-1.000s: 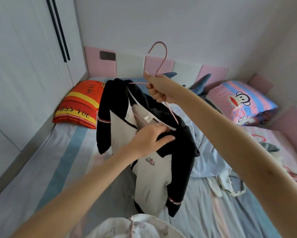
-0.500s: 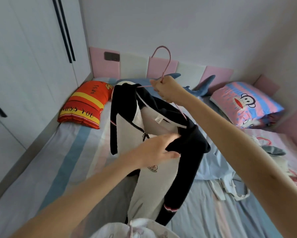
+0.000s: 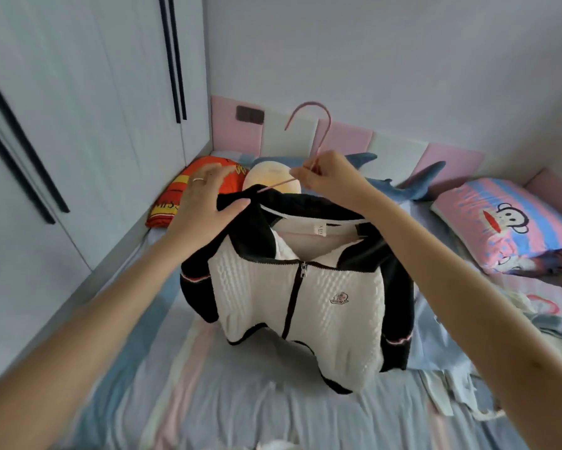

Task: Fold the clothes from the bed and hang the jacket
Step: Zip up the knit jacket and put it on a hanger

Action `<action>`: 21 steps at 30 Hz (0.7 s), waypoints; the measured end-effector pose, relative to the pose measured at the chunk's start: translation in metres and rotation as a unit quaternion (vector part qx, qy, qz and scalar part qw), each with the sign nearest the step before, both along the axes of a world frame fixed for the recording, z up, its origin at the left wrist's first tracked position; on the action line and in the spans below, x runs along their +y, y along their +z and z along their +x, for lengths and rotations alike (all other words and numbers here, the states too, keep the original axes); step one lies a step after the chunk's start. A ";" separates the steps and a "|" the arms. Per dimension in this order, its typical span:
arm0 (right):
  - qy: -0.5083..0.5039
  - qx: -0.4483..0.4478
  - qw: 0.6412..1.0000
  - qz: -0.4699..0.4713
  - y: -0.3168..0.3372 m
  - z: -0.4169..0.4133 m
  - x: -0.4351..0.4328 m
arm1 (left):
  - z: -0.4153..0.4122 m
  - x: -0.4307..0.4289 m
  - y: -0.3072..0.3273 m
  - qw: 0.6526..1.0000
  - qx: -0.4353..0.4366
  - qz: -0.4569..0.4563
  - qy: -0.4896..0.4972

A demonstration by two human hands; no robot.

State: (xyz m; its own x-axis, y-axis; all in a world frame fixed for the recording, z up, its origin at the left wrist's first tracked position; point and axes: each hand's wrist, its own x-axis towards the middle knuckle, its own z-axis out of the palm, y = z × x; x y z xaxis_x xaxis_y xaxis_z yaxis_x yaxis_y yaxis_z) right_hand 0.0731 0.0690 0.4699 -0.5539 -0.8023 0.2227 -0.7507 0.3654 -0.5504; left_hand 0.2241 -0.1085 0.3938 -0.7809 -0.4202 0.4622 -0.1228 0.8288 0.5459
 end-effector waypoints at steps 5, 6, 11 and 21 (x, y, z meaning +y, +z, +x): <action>0.044 0.083 0.995 0.035 0.011 0.022 -0.058 | 0.017 -0.025 0.015 0.996 0.054 -0.066 0.004; 0.048 0.088 0.994 0.036 0.013 0.024 -0.068 | 0.023 -0.026 0.014 0.987 0.105 -0.117 0.024; 0.090 0.006 0.995 0.049 0.030 0.036 -0.130 | 0.034 -0.037 -0.027 0.936 0.034 -0.334 -0.102; 0.113 -0.093 0.986 0.083 0.019 0.040 -0.199 | 0.056 -0.061 -0.082 0.936 -0.093 -0.326 -0.099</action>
